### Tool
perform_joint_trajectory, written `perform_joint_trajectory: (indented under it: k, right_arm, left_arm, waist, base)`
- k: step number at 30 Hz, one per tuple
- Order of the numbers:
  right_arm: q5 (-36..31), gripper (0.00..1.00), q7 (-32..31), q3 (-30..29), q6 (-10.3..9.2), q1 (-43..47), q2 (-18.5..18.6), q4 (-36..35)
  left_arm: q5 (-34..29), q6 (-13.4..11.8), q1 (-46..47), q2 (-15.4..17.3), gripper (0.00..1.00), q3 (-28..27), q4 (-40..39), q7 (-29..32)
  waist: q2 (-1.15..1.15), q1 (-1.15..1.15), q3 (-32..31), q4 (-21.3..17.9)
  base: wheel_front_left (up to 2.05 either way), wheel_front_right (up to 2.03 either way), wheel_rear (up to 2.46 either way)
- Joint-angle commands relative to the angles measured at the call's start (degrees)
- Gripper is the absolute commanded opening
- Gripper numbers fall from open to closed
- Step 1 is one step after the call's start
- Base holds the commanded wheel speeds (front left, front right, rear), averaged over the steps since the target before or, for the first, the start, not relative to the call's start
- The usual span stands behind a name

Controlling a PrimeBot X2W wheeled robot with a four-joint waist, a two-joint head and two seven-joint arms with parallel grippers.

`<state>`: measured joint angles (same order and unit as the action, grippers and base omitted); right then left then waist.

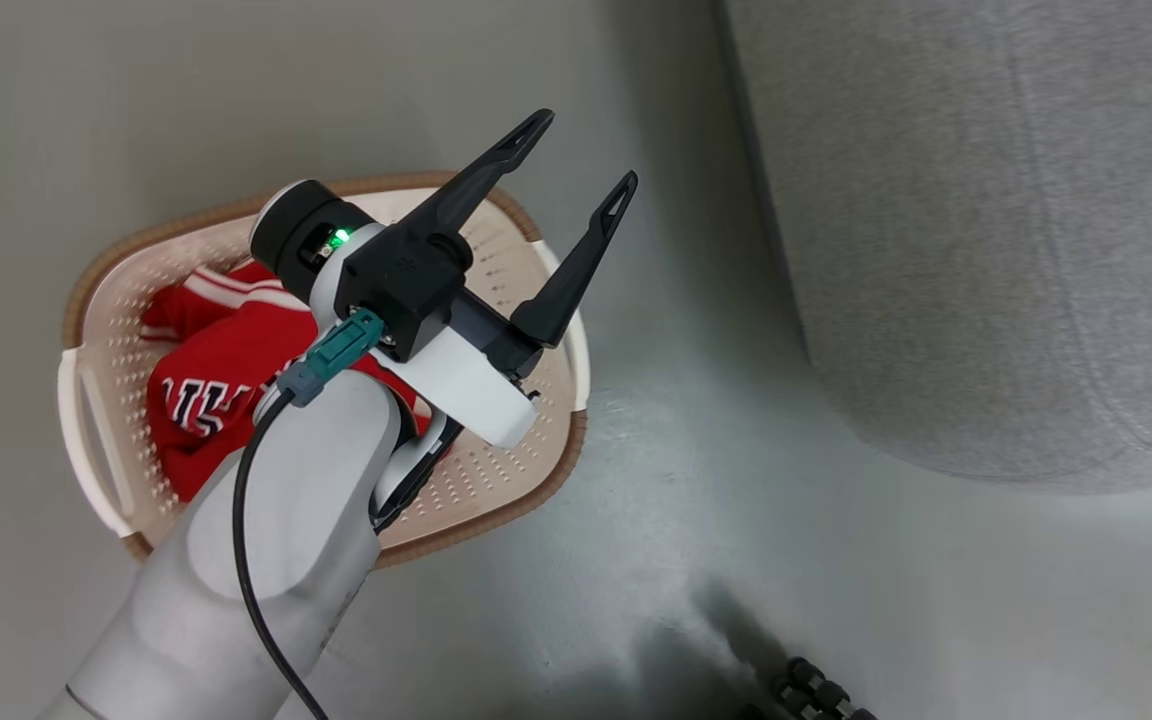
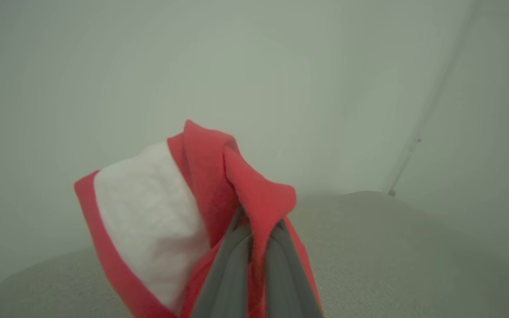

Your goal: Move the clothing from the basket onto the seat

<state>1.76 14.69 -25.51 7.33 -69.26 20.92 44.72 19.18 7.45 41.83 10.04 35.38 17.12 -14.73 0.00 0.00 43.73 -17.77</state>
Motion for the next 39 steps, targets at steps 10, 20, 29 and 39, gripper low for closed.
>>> perform_joint_trajectory:
  k: [10, 20, 29, 39]
  right_arm:
    - [0.5, 1.0, 0.3, 0.8, 0.16, 6.2, -3.3, 4.6]
    - [6.7, 1.0, 0.3, 8.4, 0.16, 16.4, -4.3, -1.1]
    - [11.7, 1.0, 0.3, 14.6, 0.16, 24.3, -3.6, -8.0]
    - [14.4, 1.0, 0.3, 20.4, 0.16, 28.6, -3.8, -13.5]
  left_arm:
    - [-0.6, 0.0, 1.0, -0.8, 1.0, -1.7, -1.7, -0.3]
    - [-0.1, 0.0, -1.9, -2.1, 1.0, -3.9, -2.0, -0.3]
    - [-0.3, 0.0, -6.5, -3.6, 1.0, -9.2, -2.3, -0.3]
    - [-0.9, 0.0, -12.9, -5.4, 1.0, -18.4, -1.8, -0.3]
  waist:
    - [0.0, 0.0, 0.4, 2.7]
    - [0.0, 0.0, -5.5, 3.0]
    - [0.0, 0.0, -12.6, 5.1]
    - [0.0, 0.0, -21.5, 10.1]
  base:
    - [0.0, 0.0, 0.0]
    - [0.0, 0.0, 0.0]
    - [0.0, 0.0, 0.0]
    - [0.0, 0.0, 0.0]
